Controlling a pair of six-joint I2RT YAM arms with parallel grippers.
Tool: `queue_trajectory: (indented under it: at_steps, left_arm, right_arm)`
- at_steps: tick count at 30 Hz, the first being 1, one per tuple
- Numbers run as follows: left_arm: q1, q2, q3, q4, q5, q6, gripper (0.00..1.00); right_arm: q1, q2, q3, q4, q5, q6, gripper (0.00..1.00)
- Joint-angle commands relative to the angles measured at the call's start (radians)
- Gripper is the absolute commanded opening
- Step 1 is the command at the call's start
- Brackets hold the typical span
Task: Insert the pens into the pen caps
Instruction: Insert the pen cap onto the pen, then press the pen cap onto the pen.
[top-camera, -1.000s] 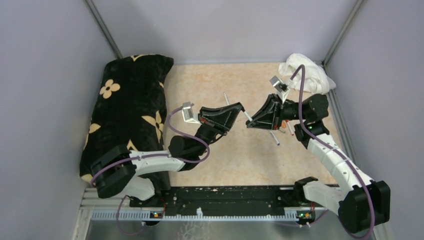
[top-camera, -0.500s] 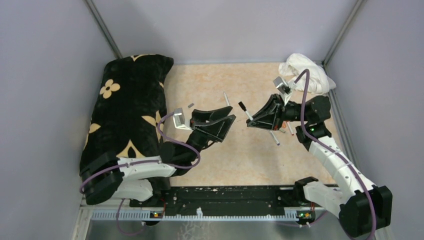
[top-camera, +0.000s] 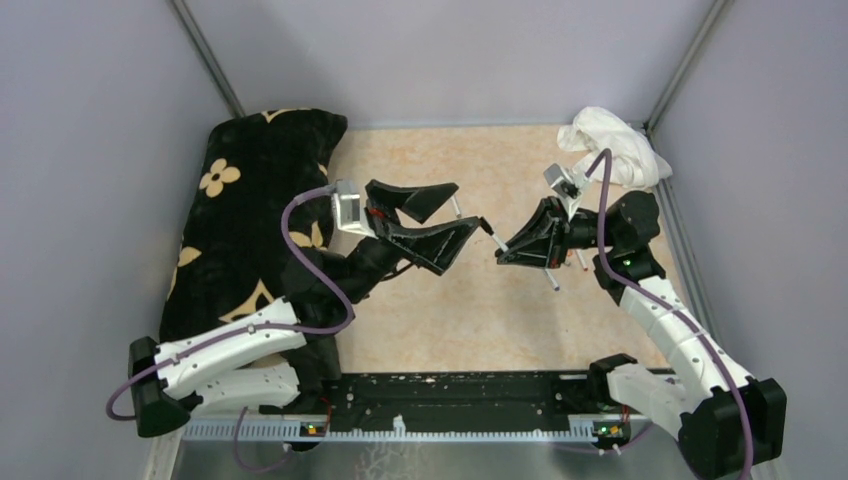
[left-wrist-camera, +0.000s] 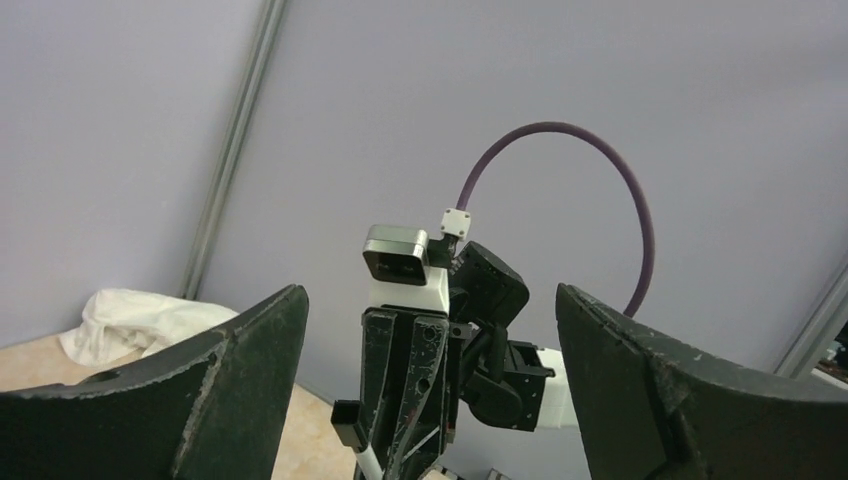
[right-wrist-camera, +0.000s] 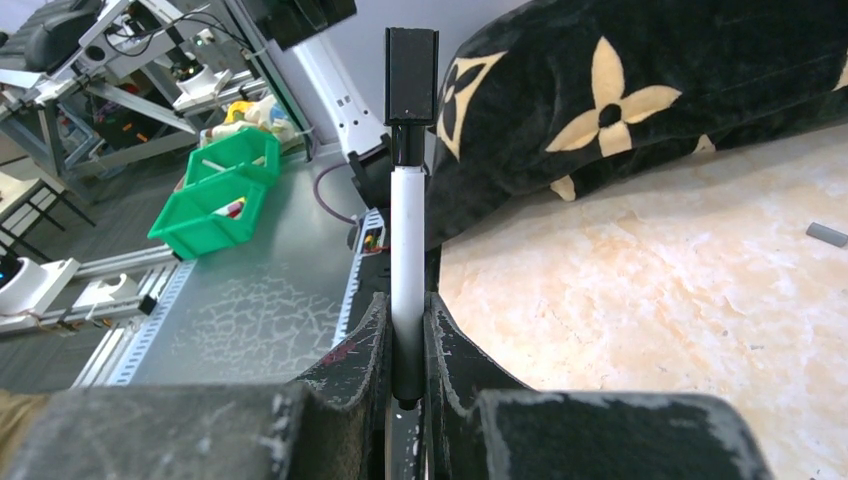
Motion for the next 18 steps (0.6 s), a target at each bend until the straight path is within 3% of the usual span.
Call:
queue_trajectory:
  at_steps: [1,8,18]
  left_arm:
    - [0.022,0.016,0.076,-0.305,0.061,0.026,0.95]
    - [0.057,0.085,0.167,-0.381,0.172,-0.035,0.8]
    - [0.09,0.113,0.18,-0.388,0.223,-0.092,0.67]
  right_arm:
    - [-0.009,-0.029,-0.011,-0.004,-0.032,-0.042,0.0]
    - [-0.01,-0.031,-0.012,-0.008,-0.033,-0.044,0.0]
    - [-0.01,-0.033,-0.01,-0.011,-0.032,-0.045,0.0]
